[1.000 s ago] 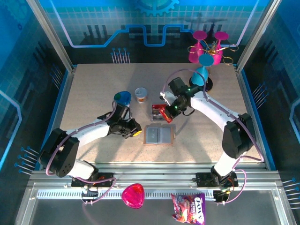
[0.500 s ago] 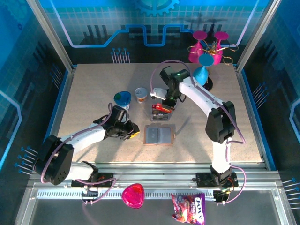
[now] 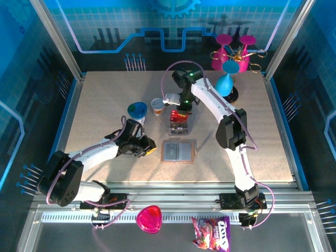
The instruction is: Take the credit cards out of the card holder
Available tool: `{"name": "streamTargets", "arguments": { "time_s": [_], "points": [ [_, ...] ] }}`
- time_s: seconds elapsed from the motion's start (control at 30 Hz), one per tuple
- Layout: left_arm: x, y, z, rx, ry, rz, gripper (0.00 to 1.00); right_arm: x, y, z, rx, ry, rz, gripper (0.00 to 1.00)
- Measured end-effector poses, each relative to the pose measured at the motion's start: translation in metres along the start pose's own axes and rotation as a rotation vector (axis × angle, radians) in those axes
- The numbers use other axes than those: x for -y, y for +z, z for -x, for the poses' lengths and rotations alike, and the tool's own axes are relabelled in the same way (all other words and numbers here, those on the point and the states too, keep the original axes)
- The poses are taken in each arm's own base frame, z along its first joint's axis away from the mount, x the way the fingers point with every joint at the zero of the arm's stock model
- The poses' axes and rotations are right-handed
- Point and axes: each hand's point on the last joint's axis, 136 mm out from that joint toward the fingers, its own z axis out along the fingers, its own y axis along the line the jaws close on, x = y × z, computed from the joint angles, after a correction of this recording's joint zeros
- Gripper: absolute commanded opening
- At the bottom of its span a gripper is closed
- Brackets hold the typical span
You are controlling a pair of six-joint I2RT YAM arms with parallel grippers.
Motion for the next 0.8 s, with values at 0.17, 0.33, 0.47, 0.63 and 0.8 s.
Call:
{"name": "streamTargets", "arguments": {
  "time_s": [0.17, 0.33, 0.47, 0.63, 0.8],
  "points": [
    [-0.004, 0.005, 0.000, -0.008, -0.008, 0.014, 0.21, 0.001, 0.019, -0.003, -0.036, -0.008, 0.041, 0.00],
    [-0.007, 0.009, 0.000, -0.014, -0.013, 0.023, 0.21, -0.001, 0.033, -0.007, -0.060, -0.010, 0.073, 0.00],
    [-0.009, 0.010, 0.000, -0.017, -0.015, 0.028, 0.21, -0.002, 0.043, -0.008, -0.071, -0.006, 0.095, 0.04],
    [-0.009, 0.010, 0.000, -0.017, -0.015, 0.028, 0.21, -0.001, 0.044, -0.009, -0.076, -0.009, 0.094, 0.17],
    [-0.009, 0.010, 0.000, -0.018, -0.016, 0.029, 0.21, 0.006, 0.045, -0.009, -0.079, -0.002, 0.059, 0.22]
  ]
}}
